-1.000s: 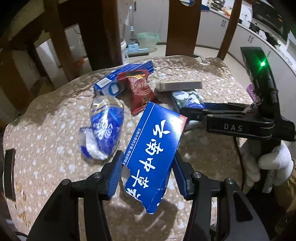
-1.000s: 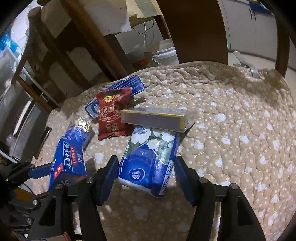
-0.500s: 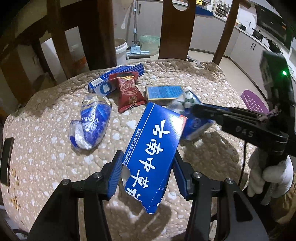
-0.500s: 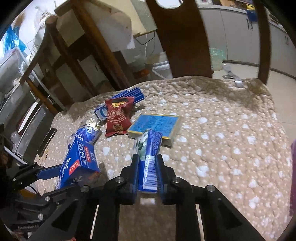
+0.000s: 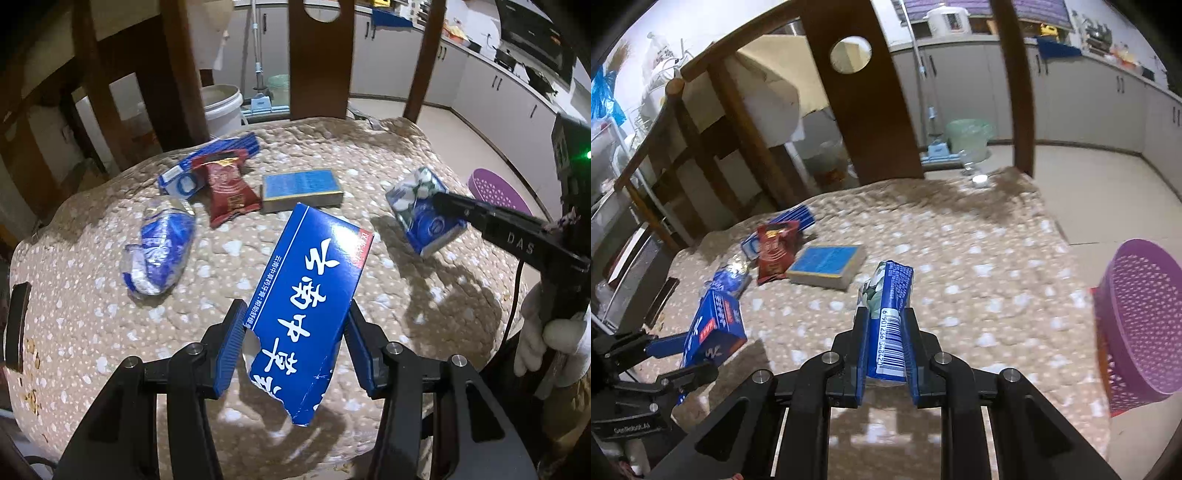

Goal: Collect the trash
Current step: 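Carry the blue box and tissue pack to the purple basket and release both, then move both open tools back toward the quilt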

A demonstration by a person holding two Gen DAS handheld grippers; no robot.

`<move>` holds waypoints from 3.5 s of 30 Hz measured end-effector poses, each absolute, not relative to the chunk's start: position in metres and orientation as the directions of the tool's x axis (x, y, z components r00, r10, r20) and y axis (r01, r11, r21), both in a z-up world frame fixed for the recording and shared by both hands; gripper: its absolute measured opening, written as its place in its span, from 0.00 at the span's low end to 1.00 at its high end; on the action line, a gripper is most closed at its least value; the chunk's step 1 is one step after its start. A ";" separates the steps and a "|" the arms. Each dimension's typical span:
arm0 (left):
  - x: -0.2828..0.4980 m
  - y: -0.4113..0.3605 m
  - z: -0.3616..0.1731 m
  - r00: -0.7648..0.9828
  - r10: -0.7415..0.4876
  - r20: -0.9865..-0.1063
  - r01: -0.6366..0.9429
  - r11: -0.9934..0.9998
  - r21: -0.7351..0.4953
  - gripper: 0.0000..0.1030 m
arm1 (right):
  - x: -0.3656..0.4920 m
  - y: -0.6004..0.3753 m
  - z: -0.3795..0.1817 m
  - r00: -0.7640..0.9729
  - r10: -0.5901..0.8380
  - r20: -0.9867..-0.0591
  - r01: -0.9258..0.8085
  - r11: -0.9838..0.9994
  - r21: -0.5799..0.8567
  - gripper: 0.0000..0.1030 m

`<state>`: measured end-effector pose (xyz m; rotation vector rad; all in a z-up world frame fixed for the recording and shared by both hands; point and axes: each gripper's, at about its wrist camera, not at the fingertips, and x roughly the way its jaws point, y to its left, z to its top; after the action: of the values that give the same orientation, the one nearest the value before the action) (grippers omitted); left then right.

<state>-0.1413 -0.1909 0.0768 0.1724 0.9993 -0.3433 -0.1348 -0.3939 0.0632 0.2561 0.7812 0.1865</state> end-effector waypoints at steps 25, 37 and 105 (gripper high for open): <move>-0.139 -0.317 0.090 0.524 -0.222 -0.822 0.542 0.832 0.120 0.50 | -0.166 -0.519 0.073 0.777 0.093 -0.623 0.175 0.918 0.355 0.18; -0.129 -0.380 0.096 0.480 -0.311 -0.820 0.615 0.786 0.062 0.50 | -0.189 -0.595 0.069 0.801 0.012 -0.598 0.310 0.847 0.432 0.18; 0.004 -0.105 0.022 0.447 -0.078 -0.891 0.155 0.988 -0.008 0.82 | -0.087 -0.447 0.034 0.692 0.118 -0.712 0.089 0.965 0.246 0.60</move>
<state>0.0039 -0.1053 0.0225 0.0785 1.0979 -0.1444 -0.0873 -0.4466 0.0336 0.2716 0.8084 0.0165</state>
